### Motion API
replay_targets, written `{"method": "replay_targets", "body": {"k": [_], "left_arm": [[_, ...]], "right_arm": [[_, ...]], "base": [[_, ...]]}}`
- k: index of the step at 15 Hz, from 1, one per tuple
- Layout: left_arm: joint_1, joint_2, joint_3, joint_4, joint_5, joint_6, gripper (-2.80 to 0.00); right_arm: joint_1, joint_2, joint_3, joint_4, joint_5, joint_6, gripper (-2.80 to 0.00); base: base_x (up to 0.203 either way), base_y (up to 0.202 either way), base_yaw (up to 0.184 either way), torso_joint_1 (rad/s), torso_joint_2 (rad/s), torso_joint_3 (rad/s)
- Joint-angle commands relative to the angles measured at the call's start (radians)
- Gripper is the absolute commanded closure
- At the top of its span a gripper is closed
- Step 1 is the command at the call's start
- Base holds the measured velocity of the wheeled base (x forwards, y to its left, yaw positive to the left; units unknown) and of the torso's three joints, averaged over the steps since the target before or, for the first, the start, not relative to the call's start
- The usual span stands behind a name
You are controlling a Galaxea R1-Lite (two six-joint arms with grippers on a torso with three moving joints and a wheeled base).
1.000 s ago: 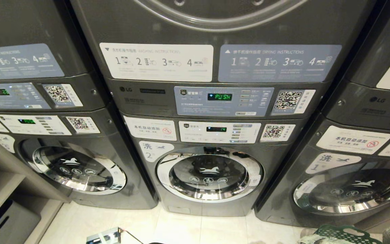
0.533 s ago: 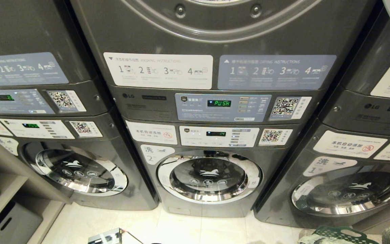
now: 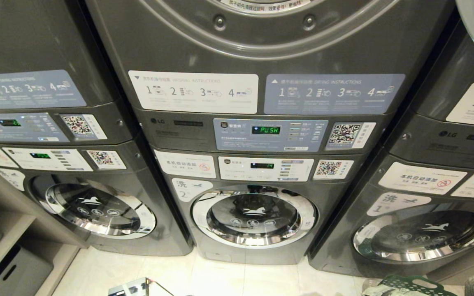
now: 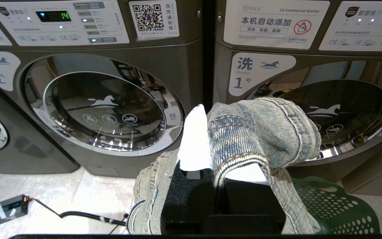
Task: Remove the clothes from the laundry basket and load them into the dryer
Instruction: Put the clothes in the dryer
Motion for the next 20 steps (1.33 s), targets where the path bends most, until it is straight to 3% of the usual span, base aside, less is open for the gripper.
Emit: {"method": "replay_targets", "body": {"k": [1, 20], "left_arm": [[0.000, 0.000, 0.000, 0.000, 0.000, 0.000, 0.00], [0.000, 0.000, 0.000, 0.003, 0.000, 0.003, 0.00]], "right_arm": [[0.000, 0.002, 0.007, -0.001, 0.000, 0.000, 0.00], [0.000, 0.002, 0.006, -0.001, 0.000, -0.001, 0.00]], "base": [[0.000, 0.000, 0.000, 0.076, -0.15, -0.085], [0.000, 0.000, 0.000, 0.068, -0.13, -0.065]]}}
